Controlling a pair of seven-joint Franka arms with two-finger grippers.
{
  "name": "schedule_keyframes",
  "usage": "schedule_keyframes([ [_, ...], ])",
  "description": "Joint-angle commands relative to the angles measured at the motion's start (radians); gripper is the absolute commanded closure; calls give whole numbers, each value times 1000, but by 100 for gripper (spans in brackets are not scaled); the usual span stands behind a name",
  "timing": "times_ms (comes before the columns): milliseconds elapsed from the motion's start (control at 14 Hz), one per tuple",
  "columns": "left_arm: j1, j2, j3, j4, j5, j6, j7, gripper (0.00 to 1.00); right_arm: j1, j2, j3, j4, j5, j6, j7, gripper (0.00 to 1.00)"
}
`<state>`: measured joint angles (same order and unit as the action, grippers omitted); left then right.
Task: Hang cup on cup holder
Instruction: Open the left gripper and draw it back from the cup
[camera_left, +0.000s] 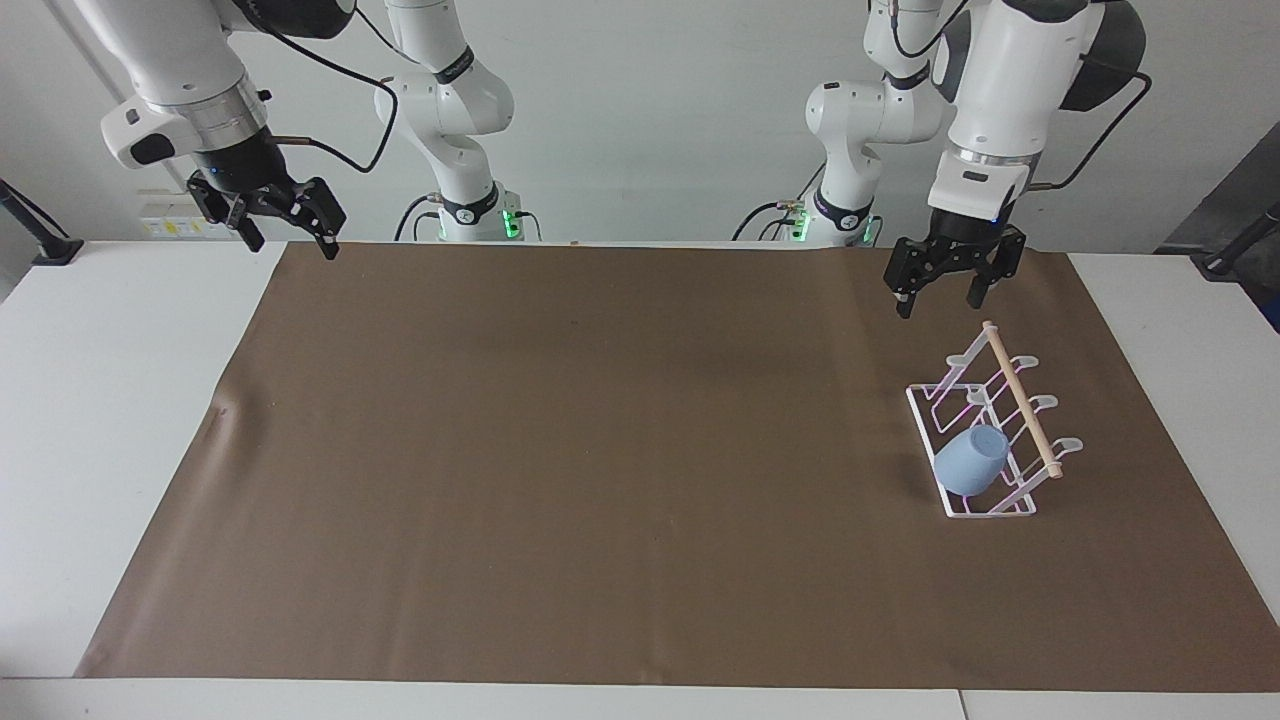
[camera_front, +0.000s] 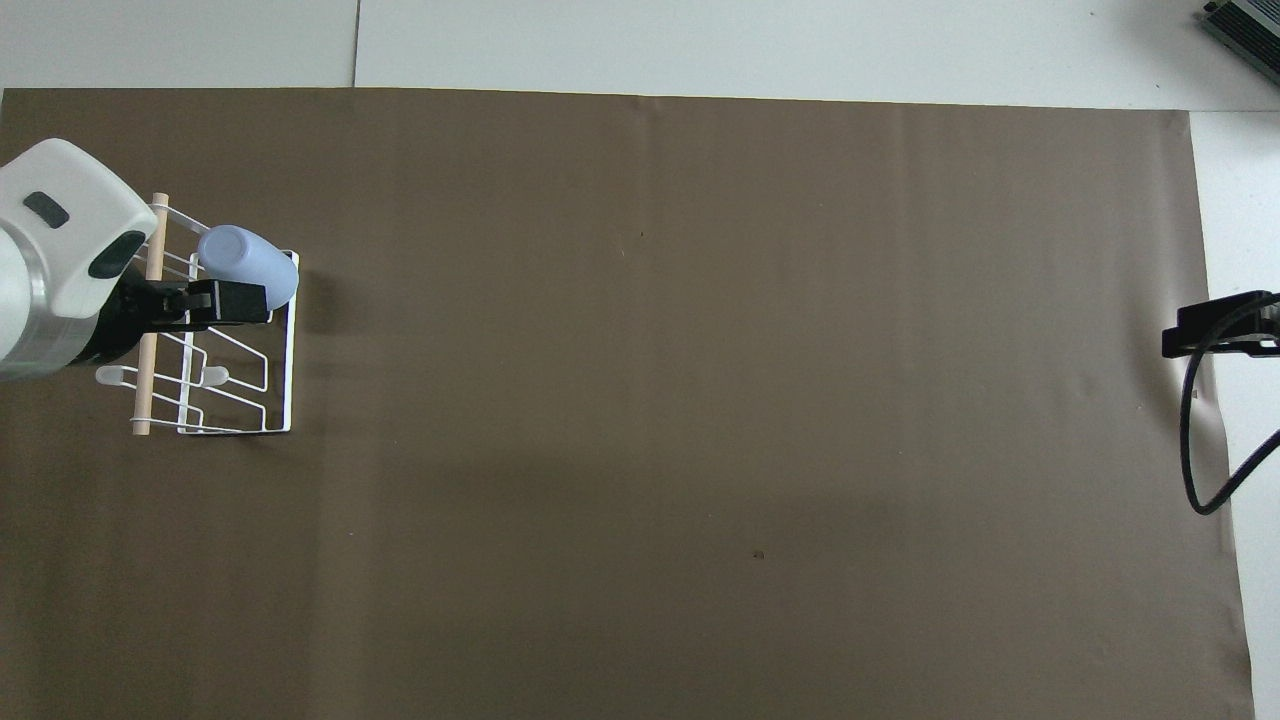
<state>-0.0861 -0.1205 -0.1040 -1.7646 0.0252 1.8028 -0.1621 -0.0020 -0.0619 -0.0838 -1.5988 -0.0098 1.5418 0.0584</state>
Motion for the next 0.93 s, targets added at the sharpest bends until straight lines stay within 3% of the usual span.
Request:
schedule_keyframes([
  [0,9,80,-5,152,-22,-141,82,0,4,-15,1,-12,2,3,32,0],
  [143,11,93,-2,197,-22,-198,105,0,-4,-13,10,-10,2,4,32,0],
  [857,54,71,15,198,-27,-290,246,0,2,-16,21,-13,1,-8,67,0],
])
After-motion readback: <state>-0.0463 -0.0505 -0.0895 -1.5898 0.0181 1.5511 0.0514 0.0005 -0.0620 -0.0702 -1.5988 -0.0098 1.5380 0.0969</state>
